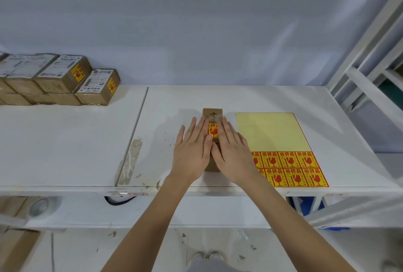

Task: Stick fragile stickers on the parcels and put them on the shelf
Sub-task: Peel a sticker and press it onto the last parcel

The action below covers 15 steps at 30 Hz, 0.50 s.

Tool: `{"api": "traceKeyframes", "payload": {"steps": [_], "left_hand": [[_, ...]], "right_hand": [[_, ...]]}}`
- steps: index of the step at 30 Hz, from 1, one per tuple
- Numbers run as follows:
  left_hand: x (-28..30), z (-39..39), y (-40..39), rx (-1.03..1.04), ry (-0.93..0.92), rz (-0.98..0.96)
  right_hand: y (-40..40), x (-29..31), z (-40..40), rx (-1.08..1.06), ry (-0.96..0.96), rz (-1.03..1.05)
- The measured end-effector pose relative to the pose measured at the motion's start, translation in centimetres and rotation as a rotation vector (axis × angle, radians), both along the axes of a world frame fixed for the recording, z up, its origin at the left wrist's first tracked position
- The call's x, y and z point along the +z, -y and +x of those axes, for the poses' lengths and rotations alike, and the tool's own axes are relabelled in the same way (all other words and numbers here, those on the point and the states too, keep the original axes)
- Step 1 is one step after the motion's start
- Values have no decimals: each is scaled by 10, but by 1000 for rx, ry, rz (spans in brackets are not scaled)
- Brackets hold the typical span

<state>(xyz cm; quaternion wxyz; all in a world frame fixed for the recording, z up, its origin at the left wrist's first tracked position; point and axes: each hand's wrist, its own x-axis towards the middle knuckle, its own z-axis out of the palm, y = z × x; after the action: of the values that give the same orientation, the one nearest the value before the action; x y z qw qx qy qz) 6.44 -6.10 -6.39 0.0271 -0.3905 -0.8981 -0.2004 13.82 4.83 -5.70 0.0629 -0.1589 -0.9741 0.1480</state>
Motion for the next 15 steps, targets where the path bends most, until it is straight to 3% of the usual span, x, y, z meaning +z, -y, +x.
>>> {"api": "traceKeyframes", "payload": {"steps": [3,8,12,15], "left_hand": [[3,2,-2,21,116,62],[6,-3,0,129,579,199],[7,0,-7,71,638,194],[14,5,-11,123,754,311]], "right_hand": [[0,0,5,-76,20,-152],[-4,5,17,-119,-35,-421],[-11,9,19,-66,-75,-613],[-12,8,16,-26,-114,-681]]}}
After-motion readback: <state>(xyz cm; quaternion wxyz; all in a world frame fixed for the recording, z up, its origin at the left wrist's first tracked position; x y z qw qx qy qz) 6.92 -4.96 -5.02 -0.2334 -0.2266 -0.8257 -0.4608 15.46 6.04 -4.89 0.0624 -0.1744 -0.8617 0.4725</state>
